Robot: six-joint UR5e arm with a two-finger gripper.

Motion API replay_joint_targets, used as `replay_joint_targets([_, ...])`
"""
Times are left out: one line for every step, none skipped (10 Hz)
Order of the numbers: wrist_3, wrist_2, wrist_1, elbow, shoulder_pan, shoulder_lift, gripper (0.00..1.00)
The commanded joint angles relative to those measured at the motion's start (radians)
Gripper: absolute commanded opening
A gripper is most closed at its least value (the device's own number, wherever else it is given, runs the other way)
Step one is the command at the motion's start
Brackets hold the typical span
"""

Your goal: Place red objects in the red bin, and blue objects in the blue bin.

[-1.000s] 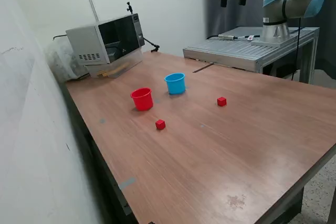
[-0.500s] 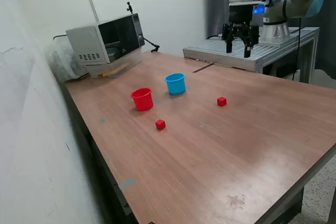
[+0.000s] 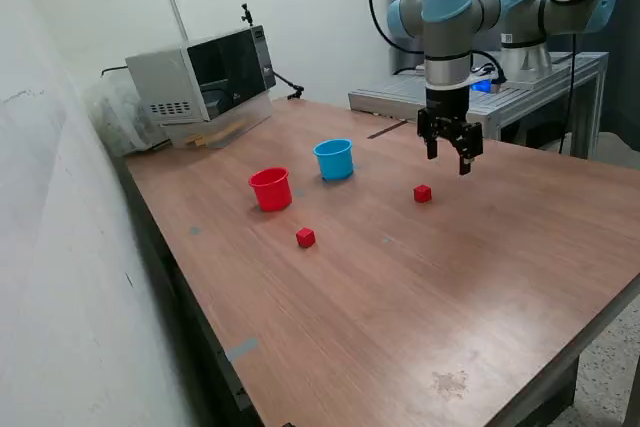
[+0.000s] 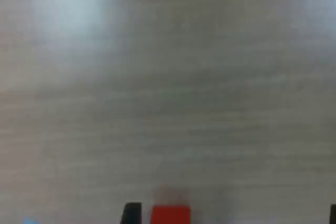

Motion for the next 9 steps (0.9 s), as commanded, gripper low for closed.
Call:
replay_joint_targets([-0.047,0.001,-0.002,-0.074,-0.037,0.07,1.0])
replay_joint_targets([-0.051,0.001,-0.002,-0.085,-0.066,0.085,1.0])
replay_joint_targets([-0.056,-0.001,-0.004,-0.089,-0.089,0.1,1.0])
replay_joint_targets([-0.074,-0.001,-0.004,-0.091,-0.11,0.113,1.0])
replay_joint_targets([-0.083,-0.001,-0.005,-0.088,-0.124,0.117,1.0])
replay_joint_targets([-0.105,-0.001,-0.005,-0.083,-0.124,0.117,1.0])
replay_joint_targets([-0.126,-0.001,-0.005,-0.08,-0.123,0.116,1.0])
replay_joint_targets([-0.137,0.001,-0.005,-0.079,-0.117,0.116,1.0])
replay_joint_targets([-0.151,0.001,-0.005,-0.079,-0.111,0.116,1.0])
